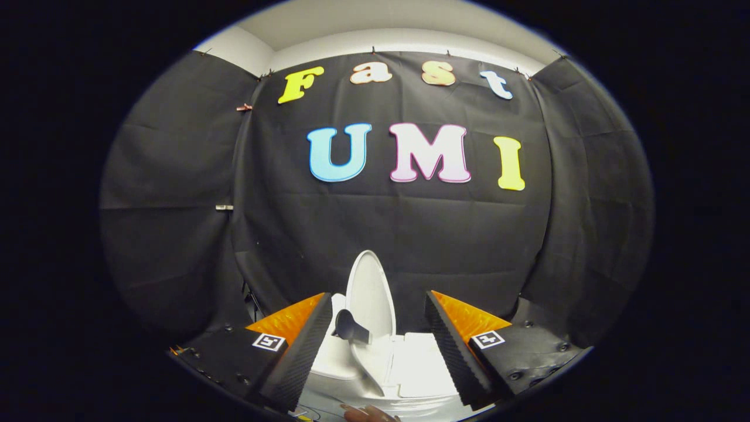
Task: Open the toilet lid.
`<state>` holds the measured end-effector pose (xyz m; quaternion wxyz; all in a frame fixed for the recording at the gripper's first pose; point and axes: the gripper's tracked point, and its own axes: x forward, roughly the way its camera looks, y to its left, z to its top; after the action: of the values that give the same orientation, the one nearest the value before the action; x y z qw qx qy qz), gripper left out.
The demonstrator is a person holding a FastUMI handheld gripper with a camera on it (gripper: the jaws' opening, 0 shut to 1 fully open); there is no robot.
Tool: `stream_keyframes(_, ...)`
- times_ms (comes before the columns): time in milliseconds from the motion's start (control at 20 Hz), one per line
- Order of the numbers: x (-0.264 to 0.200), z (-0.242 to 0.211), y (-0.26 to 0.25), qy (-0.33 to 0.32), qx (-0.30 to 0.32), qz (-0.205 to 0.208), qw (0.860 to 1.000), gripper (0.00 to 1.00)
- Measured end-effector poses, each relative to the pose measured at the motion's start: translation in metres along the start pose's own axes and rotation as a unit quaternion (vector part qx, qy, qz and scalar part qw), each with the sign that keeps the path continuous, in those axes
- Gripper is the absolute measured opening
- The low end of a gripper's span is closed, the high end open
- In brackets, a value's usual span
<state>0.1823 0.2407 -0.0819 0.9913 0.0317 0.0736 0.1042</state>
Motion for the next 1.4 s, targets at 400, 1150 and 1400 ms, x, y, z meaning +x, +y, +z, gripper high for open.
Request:
stream_keyframes(400, -0.078, 0.066, -0.054, -0.047, 0.03, -0.003, 0.998, 0.99)
stream_keyframes(1150, -0.154, 0.086, -0.124, -0.082, 0.051, -0.036, 0.995, 0.98)
stream_keyframes(1400, -0.161, 0.088, -0.11, -0.084, 0.043, -0.018, 0.995, 0.98)
